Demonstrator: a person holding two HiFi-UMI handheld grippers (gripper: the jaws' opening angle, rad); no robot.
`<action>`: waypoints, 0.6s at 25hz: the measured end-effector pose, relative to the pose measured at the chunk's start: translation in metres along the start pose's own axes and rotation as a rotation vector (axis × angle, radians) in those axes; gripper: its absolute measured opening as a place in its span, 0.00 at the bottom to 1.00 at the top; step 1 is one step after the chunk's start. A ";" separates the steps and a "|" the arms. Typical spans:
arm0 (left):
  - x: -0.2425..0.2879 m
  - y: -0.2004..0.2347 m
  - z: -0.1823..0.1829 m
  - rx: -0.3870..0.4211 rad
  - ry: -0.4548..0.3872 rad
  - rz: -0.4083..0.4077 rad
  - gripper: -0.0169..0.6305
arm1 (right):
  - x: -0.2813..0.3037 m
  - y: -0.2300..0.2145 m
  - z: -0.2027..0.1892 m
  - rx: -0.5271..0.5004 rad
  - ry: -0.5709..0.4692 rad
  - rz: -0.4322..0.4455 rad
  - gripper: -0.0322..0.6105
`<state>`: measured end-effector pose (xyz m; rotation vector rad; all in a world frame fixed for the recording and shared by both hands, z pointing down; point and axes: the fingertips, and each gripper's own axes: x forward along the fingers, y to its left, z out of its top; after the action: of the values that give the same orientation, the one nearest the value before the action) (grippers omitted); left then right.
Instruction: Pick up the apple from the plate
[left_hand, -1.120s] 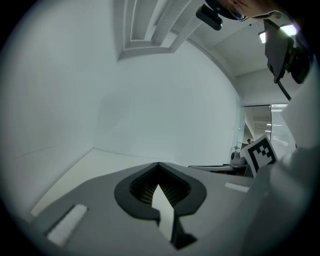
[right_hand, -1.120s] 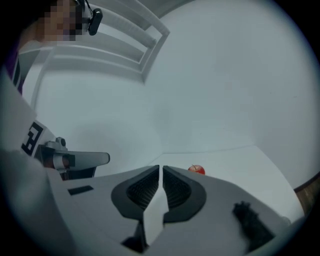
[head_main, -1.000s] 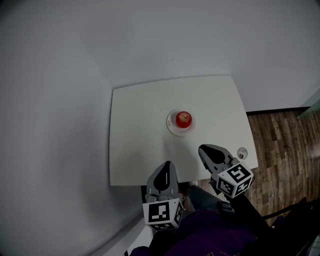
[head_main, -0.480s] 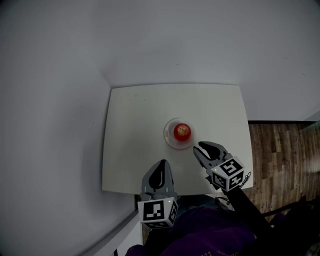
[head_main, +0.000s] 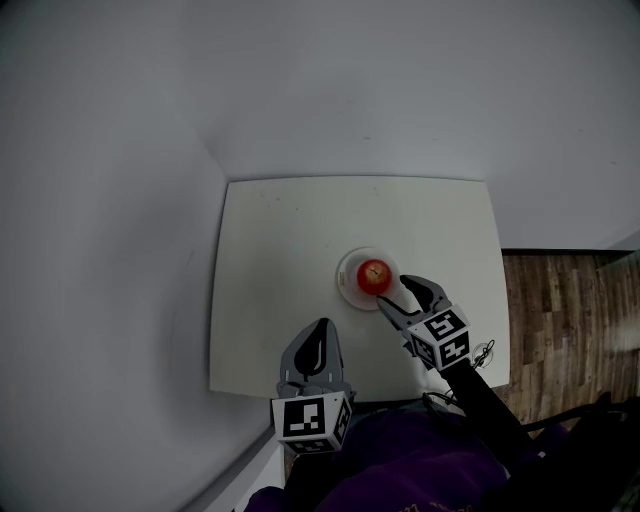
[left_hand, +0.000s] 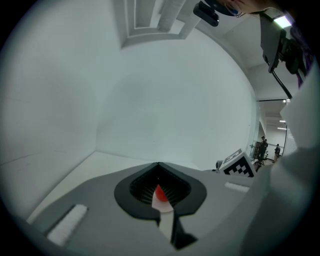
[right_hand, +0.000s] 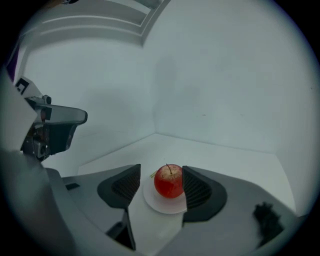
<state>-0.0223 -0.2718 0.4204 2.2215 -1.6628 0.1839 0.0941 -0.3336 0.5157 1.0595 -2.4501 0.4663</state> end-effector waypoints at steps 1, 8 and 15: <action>0.002 0.003 0.000 -0.004 0.002 0.000 0.04 | 0.006 -0.002 0.000 -0.004 0.006 -0.009 0.45; 0.004 0.023 -0.002 -0.014 0.013 0.010 0.04 | 0.038 -0.013 -0.012 -0.020 0.079 -0.067 0.56; 0.002 0.036 -0.004 -0.026 0.016 0.018 0.04 | 0.059 -0.020 -0.024 -0.027 0.138 -0.105 0.62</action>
<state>-0.0549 -0.2808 0.4323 2.1807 -1.6676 0.1833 0.0787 -0.3714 0.5687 1.1008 -2.2618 0.4558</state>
